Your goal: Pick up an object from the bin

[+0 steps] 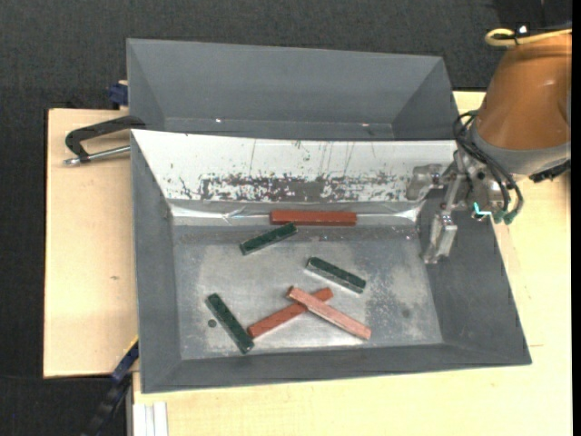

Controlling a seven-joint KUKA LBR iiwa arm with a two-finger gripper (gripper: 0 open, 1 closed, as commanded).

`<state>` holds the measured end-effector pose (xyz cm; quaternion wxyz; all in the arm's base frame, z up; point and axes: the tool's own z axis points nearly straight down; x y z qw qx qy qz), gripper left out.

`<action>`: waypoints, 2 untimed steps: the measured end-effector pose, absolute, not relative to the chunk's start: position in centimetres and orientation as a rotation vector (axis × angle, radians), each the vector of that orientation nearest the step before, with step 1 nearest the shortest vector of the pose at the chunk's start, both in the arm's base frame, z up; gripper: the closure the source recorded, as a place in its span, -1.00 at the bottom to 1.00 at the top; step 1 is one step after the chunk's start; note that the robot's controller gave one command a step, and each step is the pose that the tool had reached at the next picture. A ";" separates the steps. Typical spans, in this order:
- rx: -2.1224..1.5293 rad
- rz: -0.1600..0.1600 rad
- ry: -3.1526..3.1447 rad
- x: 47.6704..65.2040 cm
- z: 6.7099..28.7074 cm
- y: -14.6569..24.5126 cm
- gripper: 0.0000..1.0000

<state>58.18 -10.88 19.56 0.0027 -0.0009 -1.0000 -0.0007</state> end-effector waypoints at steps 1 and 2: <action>0.000 0.000 -3.145 58.4 20.0 -10.8 -1.00; -0.017 0.001 -3.150 57.5 14.7 -7.9 -1.00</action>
Offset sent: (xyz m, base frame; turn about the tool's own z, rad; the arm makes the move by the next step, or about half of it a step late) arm -0.0221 0.0708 -0.1256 0.0189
